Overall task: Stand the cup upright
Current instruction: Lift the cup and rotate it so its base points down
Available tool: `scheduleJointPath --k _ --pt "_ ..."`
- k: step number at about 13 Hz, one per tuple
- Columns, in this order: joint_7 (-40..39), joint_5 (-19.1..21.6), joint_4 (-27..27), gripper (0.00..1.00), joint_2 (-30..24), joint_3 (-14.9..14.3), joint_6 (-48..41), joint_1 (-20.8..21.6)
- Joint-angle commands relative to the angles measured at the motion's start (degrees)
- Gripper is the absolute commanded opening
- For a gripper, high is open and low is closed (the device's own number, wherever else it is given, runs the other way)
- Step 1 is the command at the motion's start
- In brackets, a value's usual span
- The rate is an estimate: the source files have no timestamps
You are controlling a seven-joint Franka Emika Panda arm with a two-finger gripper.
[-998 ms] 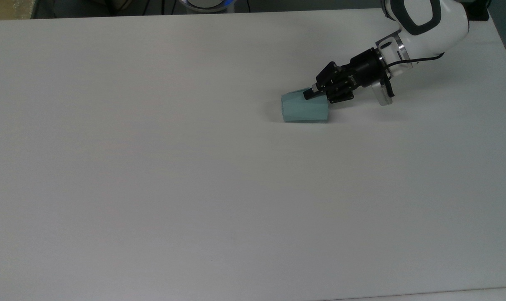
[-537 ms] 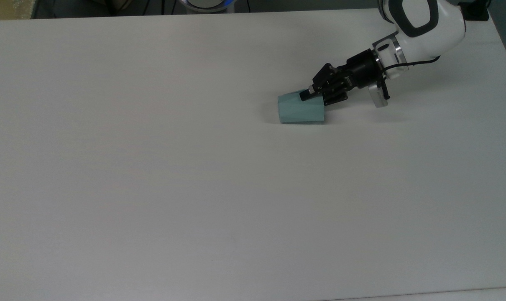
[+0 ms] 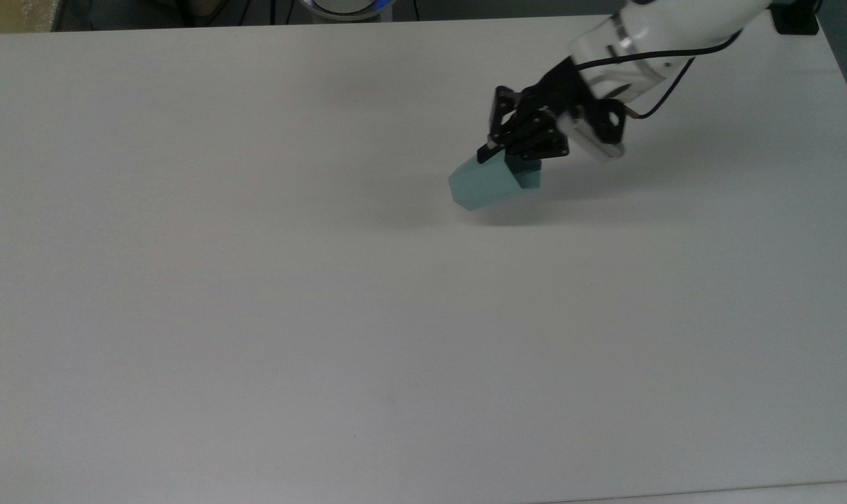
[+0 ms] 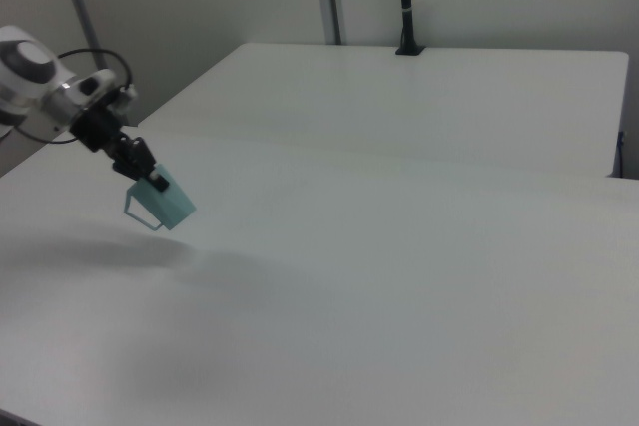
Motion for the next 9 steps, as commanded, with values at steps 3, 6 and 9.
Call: scheduleJointPath --k 3,6,9 --pt "-14.4 21.3 -20.6 0.00 -16.9 0.5 20.5 -17.6" --pt "-25.8 26.8 -24.6 0.00 -22.4 0.5 20.3 -23.3" --pt "-31.8 28.5 -30.0 0.00 -27.5 0.4 22.1 -27.6"
